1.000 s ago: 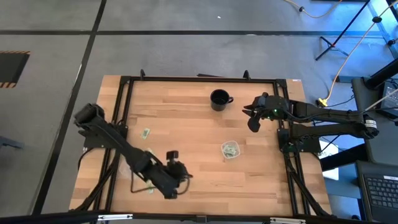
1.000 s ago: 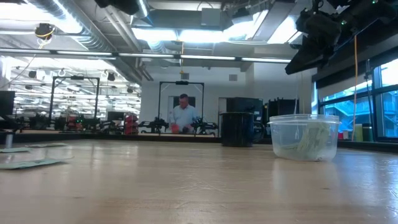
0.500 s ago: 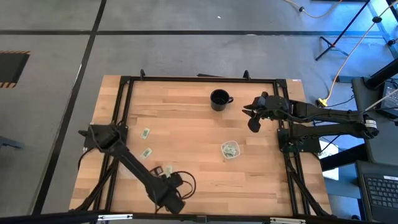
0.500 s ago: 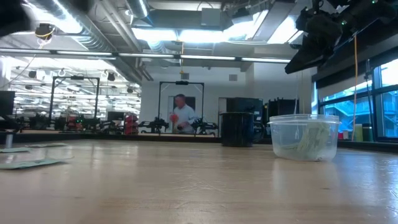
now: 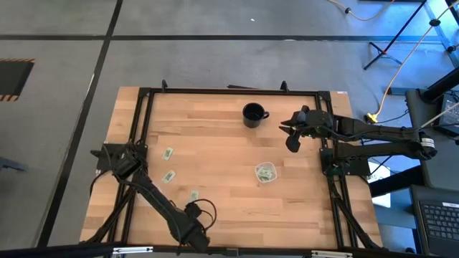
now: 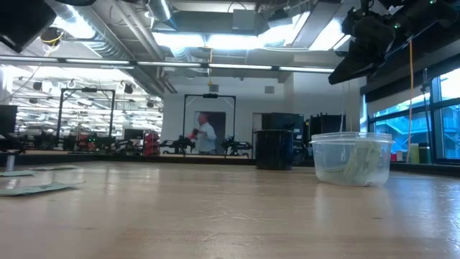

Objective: Pick and place Stevia / Truvia into bins
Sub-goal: Put the stevia packet into the left transparent container

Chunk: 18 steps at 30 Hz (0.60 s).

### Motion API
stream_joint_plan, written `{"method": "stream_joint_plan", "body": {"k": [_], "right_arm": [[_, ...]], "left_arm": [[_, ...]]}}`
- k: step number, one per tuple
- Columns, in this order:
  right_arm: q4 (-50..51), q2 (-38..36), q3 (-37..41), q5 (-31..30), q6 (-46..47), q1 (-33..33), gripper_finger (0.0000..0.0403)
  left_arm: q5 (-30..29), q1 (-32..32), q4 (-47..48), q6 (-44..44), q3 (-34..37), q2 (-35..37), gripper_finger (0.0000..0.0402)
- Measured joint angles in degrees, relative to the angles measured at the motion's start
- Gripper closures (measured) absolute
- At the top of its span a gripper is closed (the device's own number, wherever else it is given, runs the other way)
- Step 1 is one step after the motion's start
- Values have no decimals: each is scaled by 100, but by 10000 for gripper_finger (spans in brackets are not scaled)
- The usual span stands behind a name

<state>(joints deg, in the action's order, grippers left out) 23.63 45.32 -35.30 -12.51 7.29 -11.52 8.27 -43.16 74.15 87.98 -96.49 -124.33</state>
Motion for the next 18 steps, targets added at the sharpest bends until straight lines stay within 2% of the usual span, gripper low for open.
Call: {"method": "stream_joint_plan", "body": {"k": [11, 18], "right_arm": [[-30, 0, -1, 2, 144, -1, 308], [-27, 0, -1, 2, 143, 0, 308]], "left_arm": [[22, -41, 73, -80, 149, -23, 249], [176, -41, 55, -220, 149, -290, 249]]}}
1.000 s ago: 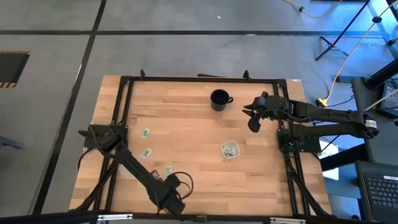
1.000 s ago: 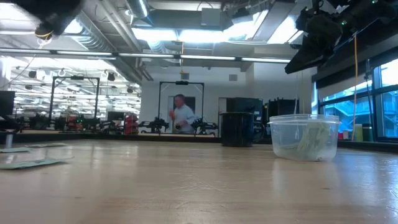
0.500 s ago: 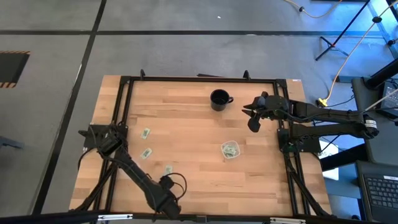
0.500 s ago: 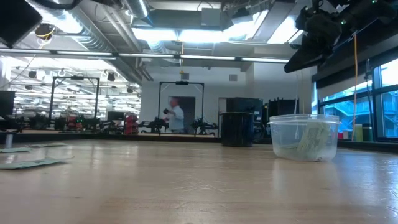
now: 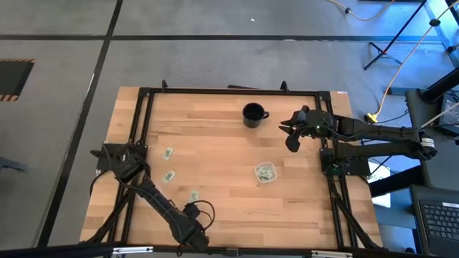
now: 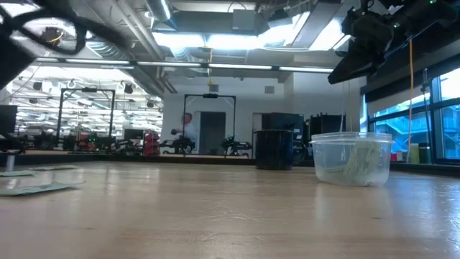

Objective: Pick and place Stevia / Truvia into bins
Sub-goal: Put the stevia packet into the left transparent container

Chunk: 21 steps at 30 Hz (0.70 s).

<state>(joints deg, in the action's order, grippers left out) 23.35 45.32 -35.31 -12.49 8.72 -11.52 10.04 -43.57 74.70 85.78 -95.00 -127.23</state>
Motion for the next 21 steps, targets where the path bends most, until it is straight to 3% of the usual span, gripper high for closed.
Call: {"method": "stream_joint_plan", "body": {"k": [7, 21], "right_arm": [[0, 0, 0, 0, -8, -1, 308], [5, 0, 0, 0, -43, 0, 308]], "left_arm": [[181, 29, 36, -105, -17, -117, 257], [194, 28, 32, -455, -4, -141, 334]]}}
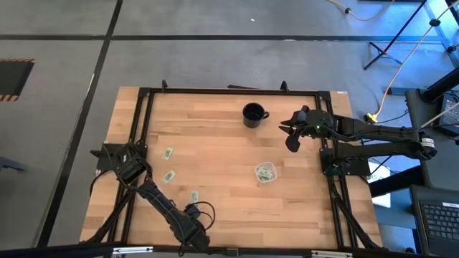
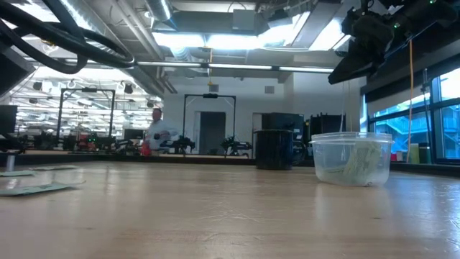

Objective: Pick and place Stevia / Truvia into bins
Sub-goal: Put the stevia packet into the left transparent container

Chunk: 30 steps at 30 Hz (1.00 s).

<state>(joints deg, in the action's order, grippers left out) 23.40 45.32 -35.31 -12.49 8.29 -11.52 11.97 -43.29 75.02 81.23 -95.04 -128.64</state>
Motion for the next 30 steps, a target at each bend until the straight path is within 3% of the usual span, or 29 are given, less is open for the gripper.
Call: {"method": "stream_joint_plan", "body": {"k": [22, 30], "right_arm": [[50, 0, 0, 0, 0, 1, 308], [50, 0, 0, 0, -1, 1, 308]], "left_arm": [[-36, 31, 15, 1, 11, -11, 398], [-37, 32, 15, 1, 5, -11, 400]]}}
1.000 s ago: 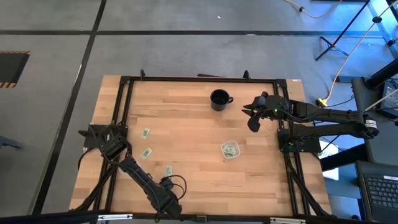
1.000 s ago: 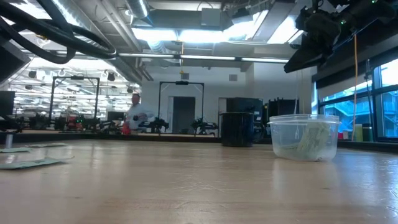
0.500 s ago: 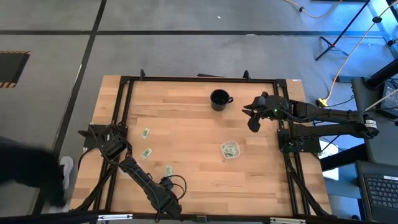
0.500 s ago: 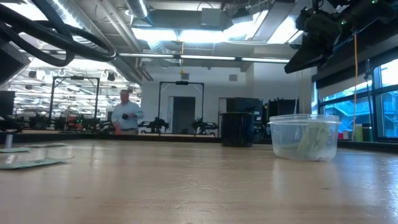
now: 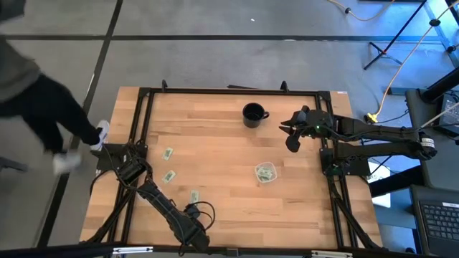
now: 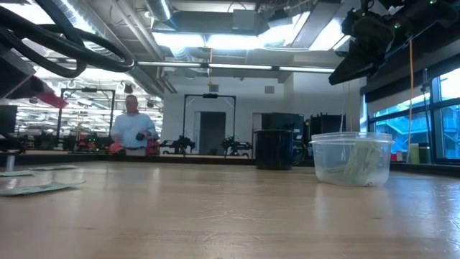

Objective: Pick and place Stevia / Truvia into bins
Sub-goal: Put the stevia packet into the left transparent container

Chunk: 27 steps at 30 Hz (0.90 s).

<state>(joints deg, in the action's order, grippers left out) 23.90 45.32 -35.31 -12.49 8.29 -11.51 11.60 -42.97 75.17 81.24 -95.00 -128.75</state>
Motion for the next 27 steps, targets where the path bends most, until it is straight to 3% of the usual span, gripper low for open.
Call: {"method": "stream_joint_plan", "body": {"k": [5, 9, 12, 15, 27], "right_arm": [[0, 0, 0, 0, 0, 0, 308], [0, 0, 0, 0, -1, 0, 308], [2, 2, 2, 0, -25, 0, 308], [29, 0, 0, -1, -125, 2, 308], [85, 7, 0, -2, -148, 2, 308]], "left_arm": [[-111, 5, -28, -146, -247, 20, 399], [-582, -2, 240, -134, -636, 183, 399], [-992, -46, 768, 1, -1012, 339, 400], [-1045, -104, 1586, 360, -1373, 434, 400], [-1167, -200, 1483, 469, -1176, 890, 400]]}}
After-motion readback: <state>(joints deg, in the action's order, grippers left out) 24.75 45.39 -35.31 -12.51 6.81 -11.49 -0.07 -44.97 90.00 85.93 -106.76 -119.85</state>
